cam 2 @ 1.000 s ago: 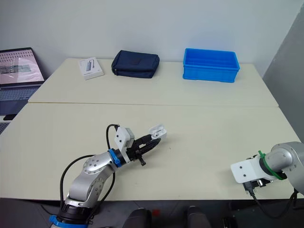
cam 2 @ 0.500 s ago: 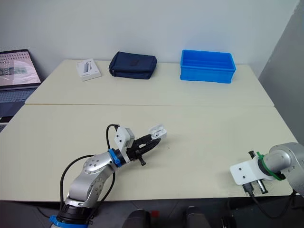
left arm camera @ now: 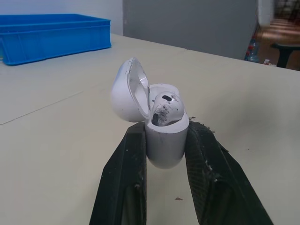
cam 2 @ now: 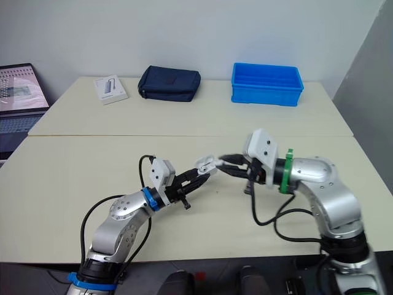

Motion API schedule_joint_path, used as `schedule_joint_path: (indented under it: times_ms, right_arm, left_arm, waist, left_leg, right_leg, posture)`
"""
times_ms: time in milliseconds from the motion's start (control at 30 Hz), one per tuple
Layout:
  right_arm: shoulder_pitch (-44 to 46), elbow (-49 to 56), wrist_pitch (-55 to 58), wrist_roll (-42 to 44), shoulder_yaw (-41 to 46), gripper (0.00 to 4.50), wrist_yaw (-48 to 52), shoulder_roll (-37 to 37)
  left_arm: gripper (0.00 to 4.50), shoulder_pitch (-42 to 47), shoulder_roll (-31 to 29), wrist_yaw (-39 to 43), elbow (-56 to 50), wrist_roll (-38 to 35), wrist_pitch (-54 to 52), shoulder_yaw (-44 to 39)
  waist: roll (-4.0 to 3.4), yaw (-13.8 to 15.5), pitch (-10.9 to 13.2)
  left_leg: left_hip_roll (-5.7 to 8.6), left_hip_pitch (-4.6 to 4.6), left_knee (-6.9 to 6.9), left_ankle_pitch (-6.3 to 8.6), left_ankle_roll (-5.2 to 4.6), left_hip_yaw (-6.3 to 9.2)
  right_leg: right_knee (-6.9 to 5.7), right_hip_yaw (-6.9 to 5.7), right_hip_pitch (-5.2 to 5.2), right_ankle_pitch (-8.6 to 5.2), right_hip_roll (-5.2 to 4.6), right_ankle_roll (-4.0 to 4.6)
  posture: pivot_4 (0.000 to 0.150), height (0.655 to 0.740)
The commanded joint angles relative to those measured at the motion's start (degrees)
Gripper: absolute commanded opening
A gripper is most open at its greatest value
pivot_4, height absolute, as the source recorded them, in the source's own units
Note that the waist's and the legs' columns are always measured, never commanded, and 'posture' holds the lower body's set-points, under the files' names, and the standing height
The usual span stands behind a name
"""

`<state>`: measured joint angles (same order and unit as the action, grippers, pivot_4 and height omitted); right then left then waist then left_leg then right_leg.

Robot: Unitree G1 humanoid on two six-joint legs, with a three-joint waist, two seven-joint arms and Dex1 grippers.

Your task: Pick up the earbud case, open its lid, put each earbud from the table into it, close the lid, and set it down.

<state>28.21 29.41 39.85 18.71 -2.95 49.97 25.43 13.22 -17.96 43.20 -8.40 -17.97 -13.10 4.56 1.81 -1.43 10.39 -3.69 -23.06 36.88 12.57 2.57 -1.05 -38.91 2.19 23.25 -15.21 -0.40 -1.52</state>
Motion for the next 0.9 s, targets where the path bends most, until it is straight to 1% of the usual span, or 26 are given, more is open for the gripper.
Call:
schedule_joint_path:
  times_ms: [33,167,333,600,900]
  right_arm:
    - [-0.7,-1.2,-5.8,-1.5,-0.5,0.36,-7.0,-4.7]
    - [-2.8,-5.8,-14.5,-5.3,-4.0,0.36,-9.3,-7.1]
    - [-3.8,-10.6,-22.2,-8.2,-6.4,0.36,-11.2,-8.9]
    - [-3.7,-15.7,-28.3,-10.6,-8.0,0.36,-13.2,-10.5]
    - [-4.9,-18.4,-32.1,-13.5,-9.1,0.36,-12.8,-8.6]
  left_arm:
    - [0.78,2.0,0.4,0.4,-0.4,-1.0,1.4,-0.2]
    - [0.78,3.1,0.4,0.9,0.4,-0.9,1.9,-0.2]
    - [0.78,3.8,0.0,1.3,0.7,-1.0,2.1,-0.4]
    - [0.78,4.4,-0.2,1.9,1.1,-1.0,2.2,-0.5]
    - [0.78,4.6,-0.3,2.0,1.1,-1.0,2.3,-0.6]
  waist:
    - [0.00,0.0,0.0]
    - [0.01,-0.1,0.0]
    - [0.00,-0.3,0.0]
    - [0.00,-0.3,0.0]
    - [0.00,-0.3,0.0]
  left_leg:
    - [0.00,0.01,0.00,0.00,0.00,-0.06]
    - [-0.01,0.04,0.00,0.00,-0.01,-0.16]
    - [-0.03,0.04,-0.04,0.00,-0.01,-0.21]
    - [-0.03,0.04,-0.05,0.00,-0.01,-0.23]
    - [-0.04,0.04,-0.06,0.00,-0.01,-0.26]
  right_leg:
    - [0.00,0.05,0.00,0.00,0.00,0.00]
    - [0.00,0.11,0.02,0.01,0.00,-0.02]
    - [-0.02,0.16,0.07,0.01,0.03,-0.02]
    - [-0.02,0.17,0.08,0.01,0.03,-0.02]
    - [-0.01,0.20,0.09,0.01,0.03,-0.02]
  posture:
    - [0.150,0.7357]
    - [0.150,0.7357]
    - [0.150,0.7357]
    - [0.150,0.7357]
    - [0.150,0.7357]
